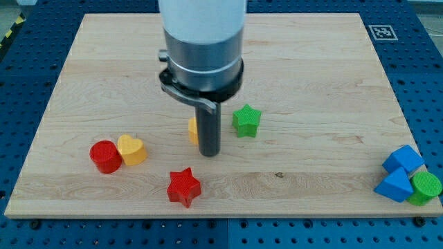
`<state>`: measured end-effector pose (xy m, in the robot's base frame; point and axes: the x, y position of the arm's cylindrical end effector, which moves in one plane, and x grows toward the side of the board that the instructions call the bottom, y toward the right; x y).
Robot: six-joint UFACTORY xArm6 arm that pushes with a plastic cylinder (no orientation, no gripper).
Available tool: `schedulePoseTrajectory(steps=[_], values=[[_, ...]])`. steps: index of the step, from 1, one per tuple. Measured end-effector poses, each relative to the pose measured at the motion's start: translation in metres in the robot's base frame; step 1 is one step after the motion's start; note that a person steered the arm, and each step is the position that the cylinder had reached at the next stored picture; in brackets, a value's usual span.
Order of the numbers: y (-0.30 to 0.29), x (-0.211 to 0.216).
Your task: Move green star right to the yellow hexagon
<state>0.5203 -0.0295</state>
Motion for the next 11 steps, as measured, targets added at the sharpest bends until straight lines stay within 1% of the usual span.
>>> schedulePoseTrajectory(steps=[1, 2, 5, 6, 7, 8, 9, 10, 11], values=[[-0.003, -0.052], [-0.003, -0.078], [0.006, -0.011], [0.030, 0.002], [0.075, -0.010], [0.087, -0.048], [0.087, -0.058], [0.090, -0.046], [0.069, -0.027]])
